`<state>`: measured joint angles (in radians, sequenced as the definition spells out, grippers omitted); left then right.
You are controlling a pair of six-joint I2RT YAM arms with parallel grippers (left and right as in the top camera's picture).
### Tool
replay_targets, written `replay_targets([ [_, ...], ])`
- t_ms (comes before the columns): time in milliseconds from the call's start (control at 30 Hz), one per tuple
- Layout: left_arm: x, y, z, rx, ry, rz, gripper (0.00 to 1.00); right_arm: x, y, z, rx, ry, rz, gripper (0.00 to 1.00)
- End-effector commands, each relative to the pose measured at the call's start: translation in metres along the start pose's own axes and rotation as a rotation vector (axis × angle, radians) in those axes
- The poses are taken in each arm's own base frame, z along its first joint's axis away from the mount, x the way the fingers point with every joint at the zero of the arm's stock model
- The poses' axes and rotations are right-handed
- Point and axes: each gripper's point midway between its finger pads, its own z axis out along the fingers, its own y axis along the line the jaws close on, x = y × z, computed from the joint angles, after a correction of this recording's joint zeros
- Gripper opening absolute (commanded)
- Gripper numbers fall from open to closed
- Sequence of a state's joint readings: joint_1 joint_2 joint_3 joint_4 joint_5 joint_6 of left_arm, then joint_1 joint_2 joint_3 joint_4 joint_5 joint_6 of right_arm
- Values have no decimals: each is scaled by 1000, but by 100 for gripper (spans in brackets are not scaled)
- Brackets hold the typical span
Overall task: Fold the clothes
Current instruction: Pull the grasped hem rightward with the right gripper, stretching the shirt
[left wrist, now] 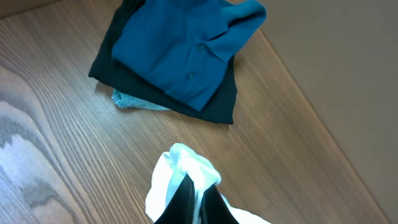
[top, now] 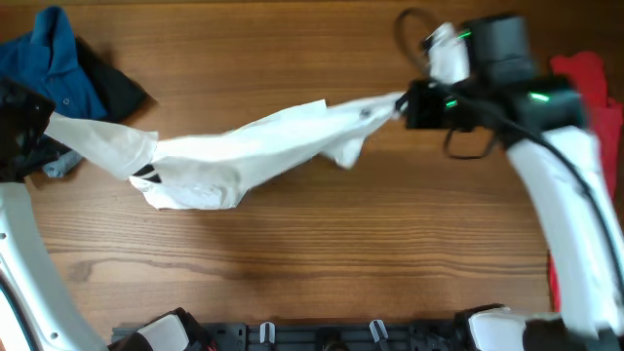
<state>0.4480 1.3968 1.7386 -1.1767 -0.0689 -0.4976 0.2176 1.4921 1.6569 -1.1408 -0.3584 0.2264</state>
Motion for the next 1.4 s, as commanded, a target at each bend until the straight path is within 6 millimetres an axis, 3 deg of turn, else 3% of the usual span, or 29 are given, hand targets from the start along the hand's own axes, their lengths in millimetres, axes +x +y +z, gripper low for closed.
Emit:
replay_targets([
  [0,-5,-5,-3,32,-11,11,4,4,4,-40,57,-20,-107,4],
  [67,-4,-4,-3,30,-7,12,4,17,-26,-46,221,15,74,4],
  [100,-3,-4,-3,29,-5,12,4,22,-22,-44,197,38,114,4],
  [167,-2,-6,-3,38,2,12,4,40,-3,-31,97,151,11,4],
  [400,1,-5,-3,38,14,12,4,79,-31,-5,203,361,80,4],
  [533,1,-5,-3,38,14,13,4,99,-68,29,339,428,166,5],
  [667,1,-5,-3,38,14,13,4,114,-99,71,366,475,203,7],
  [767,1,-5,-3,38,14,13,4,135,-124,100,390,563,248,7],
  [900,1,-5,-3,38,14,12,4,165,-137,123,395,692,255,6],
  [1000,1,-5,-3,39,14,12,4,178,-138,133,365,753,253,5],
  [1200,1,-5,-3,38,13,12,4,173,-133,140,318,733,244,6],
  [1367,1,-5,-3,39,14,12,4,167,-103,149,94,717,180,4],
])
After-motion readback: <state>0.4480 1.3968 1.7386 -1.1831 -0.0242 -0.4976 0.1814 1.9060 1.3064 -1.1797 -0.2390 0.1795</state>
